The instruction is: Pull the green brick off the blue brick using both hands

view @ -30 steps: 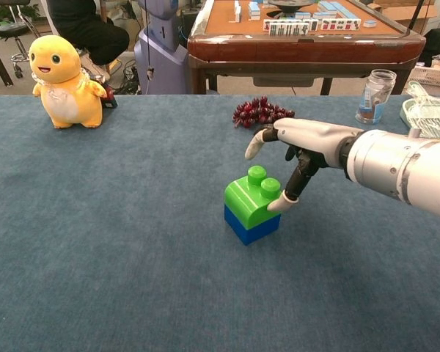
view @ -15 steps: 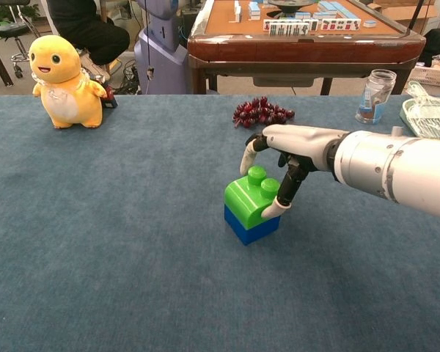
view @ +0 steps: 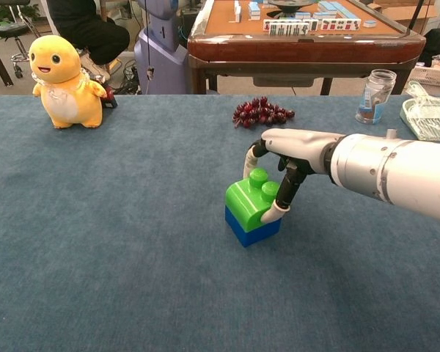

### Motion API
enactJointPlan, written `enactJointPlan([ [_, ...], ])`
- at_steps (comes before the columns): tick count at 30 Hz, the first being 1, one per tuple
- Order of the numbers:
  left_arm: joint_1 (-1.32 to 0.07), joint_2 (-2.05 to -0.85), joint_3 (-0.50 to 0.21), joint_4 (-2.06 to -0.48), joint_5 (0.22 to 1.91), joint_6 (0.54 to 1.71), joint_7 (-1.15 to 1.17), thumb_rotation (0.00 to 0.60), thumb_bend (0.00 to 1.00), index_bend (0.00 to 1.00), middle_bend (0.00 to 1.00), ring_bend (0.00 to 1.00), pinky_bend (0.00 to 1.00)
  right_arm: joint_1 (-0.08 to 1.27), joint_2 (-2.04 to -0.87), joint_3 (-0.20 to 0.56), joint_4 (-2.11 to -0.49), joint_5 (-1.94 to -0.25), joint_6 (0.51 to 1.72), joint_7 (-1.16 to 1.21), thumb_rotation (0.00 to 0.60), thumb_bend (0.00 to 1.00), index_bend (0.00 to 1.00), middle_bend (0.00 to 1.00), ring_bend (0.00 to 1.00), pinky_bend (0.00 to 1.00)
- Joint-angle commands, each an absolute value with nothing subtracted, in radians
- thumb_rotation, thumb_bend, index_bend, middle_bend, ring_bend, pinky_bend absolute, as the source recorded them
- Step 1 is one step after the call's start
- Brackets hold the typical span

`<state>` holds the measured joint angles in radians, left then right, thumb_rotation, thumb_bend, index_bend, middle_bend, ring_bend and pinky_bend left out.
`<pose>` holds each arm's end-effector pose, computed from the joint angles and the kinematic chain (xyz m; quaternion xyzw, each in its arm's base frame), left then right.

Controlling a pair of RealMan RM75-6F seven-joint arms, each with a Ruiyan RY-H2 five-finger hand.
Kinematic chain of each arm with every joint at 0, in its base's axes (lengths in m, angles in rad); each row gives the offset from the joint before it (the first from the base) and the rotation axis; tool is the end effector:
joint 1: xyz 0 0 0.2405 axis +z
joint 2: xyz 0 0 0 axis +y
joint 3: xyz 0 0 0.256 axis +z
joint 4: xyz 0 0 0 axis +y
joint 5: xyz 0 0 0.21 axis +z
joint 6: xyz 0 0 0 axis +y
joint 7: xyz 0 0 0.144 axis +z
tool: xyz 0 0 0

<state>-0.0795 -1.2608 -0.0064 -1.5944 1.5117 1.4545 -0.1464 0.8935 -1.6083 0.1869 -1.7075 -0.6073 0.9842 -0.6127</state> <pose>-0.3032 0.1688 0.1044 -0.5550 -0.4861 -0.4406 0.5114 -0.0942 -0.3135 -0.0536 0.7413 -0.4823 0.2968 0.3603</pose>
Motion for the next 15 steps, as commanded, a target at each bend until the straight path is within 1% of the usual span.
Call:
enactJointPlan([
  [1,-0.083,-1.259,-0.009,-1.602,1.510,1.451,-0.157,0.600,0.21,0.35,0.61,0.63,0.76,0.885,-1.591,0.192,-1.726,-0.620,0.994,-0.588,0.600,0.00,0.58,0.13,0.00,0.19],
  [5,-0.099,-1.242,-0.022,-1.630,1.514,1.439,-0.173,0.600,0.21,0.35,0.61,0.63,0.78,0.863,-1.533,0.214,-1.785,-0.649,1.013,-0.539,0.600,0.00,0.58,0.14,0.00,0.19],
  [7,-0.113,-1.231,-0.035,-1.651,1.514,1.432,-0.180,0.600,0.21,0.35,0.64,0.67,0.88,0.852,-1.496,0.225,-1.822,-0.663,1.024,-0.520,0.600,0.00,0.58,0.14,0.00,0.19],
  [8,-0.125,-1.220,-0.045,-1.669,1.514,1.424,-0.185,0.600,0.21,0.35,0.68,0.70,0.94,0.845,-1.469,0.232,-1.849,-0.672,1.033,-0.509,0.600,0.00,0.58,0.14,0.00,0.19],
  [9,-0.135,-1.212,-0.053,-1.684,1.513,1.417,-0.189,0.600,0.21,0.35,0.74,0.75,0.98,0.840,-1.448,0.238,-1.870,-0.678,1.039,-0.503,0.600,0.00,0.58,0.14,0.00,0.19],
  [12,-0.173,-1.185,-0.088,-1.737,1.506,1.389,-0.192,0.600,0.21,0.35,0.93,0.90,1.00,0.822,-1.379,0.256,-1.941,-0.696,1.064,-0.483,0.600,0.00,0.58,0.14,0.00,0.19],
  [14,-0.205,-1.166,-0.114,-1.779,1.496,1.362,-0.187,0.600,0.21,0.35,1.00,0.97,1.00,0.808,-1.331,0.271,-1.991,-0.705,1.077,-0.463,0.600,0.00,0.58,0.14,0.00,0.19],
  [15,-0.220,-1.157,-0.124,-1.796,1.494,1.348,-0.182,0.600,0.21,0.34,1.00,1.00,1.00,0.802,-1.311,0.277,-2.011,-0.708,1.083,-0.453,0.600,0.00,0.58,0.14,0.00,0.19],
])
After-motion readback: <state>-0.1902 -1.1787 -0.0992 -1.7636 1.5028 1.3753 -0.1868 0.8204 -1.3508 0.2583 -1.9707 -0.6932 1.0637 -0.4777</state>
